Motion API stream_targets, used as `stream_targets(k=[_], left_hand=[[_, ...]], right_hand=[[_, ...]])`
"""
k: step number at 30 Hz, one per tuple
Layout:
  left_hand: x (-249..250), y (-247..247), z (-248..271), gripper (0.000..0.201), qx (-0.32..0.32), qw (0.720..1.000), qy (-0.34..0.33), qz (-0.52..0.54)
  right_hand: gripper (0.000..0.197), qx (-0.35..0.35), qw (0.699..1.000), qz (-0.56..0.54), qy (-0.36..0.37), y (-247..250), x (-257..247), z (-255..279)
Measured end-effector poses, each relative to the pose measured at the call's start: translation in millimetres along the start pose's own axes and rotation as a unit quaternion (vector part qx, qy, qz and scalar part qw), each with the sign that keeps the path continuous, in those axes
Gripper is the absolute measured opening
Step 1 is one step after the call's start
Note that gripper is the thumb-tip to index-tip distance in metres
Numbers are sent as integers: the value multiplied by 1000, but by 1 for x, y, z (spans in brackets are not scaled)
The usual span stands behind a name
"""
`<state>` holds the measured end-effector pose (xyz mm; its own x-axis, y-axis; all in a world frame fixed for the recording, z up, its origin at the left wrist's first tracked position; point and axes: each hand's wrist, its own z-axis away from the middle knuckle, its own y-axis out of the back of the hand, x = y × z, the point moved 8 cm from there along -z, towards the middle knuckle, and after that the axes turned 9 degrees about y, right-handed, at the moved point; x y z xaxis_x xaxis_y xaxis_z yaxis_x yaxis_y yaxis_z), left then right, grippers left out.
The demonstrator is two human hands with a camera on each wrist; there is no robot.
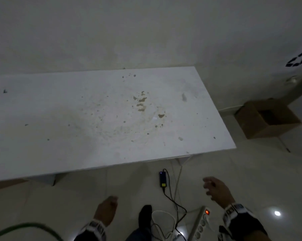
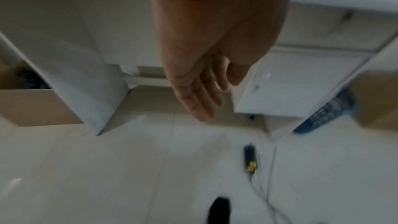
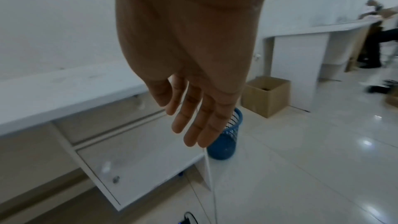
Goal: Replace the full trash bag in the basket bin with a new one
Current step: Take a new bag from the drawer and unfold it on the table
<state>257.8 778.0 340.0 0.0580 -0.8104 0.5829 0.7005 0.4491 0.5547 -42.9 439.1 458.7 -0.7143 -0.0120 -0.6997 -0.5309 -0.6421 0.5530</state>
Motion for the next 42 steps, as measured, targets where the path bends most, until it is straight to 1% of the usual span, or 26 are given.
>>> stream_targets(k=[1,2,3,5,6,7,8,9,10,12,15,16,18,20,21,24,26,28,30,32,34,35,37,38,40,42], left_hand=[[48,-7,12,13,-46,997,8,58],[86,-3,21,12,-45,994,4,99],[126,-6,22,13,-54,989,-21,134],[196,-21,23,13,-53,988,-99,106],[229,-27,28,15,-41,985,-144,90],[252,-28,31,19,1,981,-185,55],[269,-30,32,21,61,972,-228,4],[282,-32,34,23,121,958,-255,-40],[286,-37,32,26,165,945,-270,-80],[278,-49,24,35,231,919,-287,-142],[253,-72,16,47,303,869,-326,-215],[247,-77,12,49,324,854,-338,-227],[243,-82,12,49,369,823,-375,-215],[243,-83,15,44,421,781,-419,-192],[248,-77,17,42,449,760,-431,-184],[241,-84,16,40,518,695,-471,-162],[237,-86,16,39,554,655,-493,-143],[234,-87,18,37,576,627,-510,-121],[230,-88,19,36,586,621,-509,-112],[228,-89,21,35,588,624,-502,-115],[227,-90,21,35,581,628,-499,-138],[226,-88,19,36,576,627,-501,-155],[221,-82,13,38,576,629,-487,-190],[218,-78,11,39,585,627,-473,-202],[213,-74,7,40,608,622,-446,-209],[212,-74,6,39,620,618,-441,-200]], right_hand=[[19,-2,999,8,34,4,-22,-16],[19,-1,997,23,77,8,-44,-32],[18,4,992,47,116,11,-63,-44],[18,25,978,92,187,14,-92,-63],[21,31,969,112,218,11,-102,-72],[23,33,959,134,246,6,-111,-77],[25,29,951,149,268,-1,-114,-83],[26,29,941,172,290,-8,-113,-86],[26,43,927,190,319,-15,-111,-88],[24,98,897,219,371,-24,-100,-86],[28,200,838,223,457,-33,-85,-74],[30,222,826,205,476,-36,-79,-74],[39,260,804,155,513,-43,-66,-77],[43,310,765,120,552,-49,-61,-77],[45,332,751,105,561,-47,-65,-78],[45,396,709,76,579,-56,-51,-88],[46,418,687,60,592,-61,-45,-93],[47,428,664,49,611,-63,-42,-92],[48,426,652,42,626,-63,-38,-91],[51,420,649,50,632,-66,-36,-90],[58,423,652,72,626,-68,-30,-89],[62,430,648,88,623,-70,-26,-89],[65,433,630,119,634,-77,-17,-90],[63,430,620,124,645,-80,-12,-93],[49,421,600,117,670,-82,-4,-96],[35,421,593,109,677,-82,0,-103]])
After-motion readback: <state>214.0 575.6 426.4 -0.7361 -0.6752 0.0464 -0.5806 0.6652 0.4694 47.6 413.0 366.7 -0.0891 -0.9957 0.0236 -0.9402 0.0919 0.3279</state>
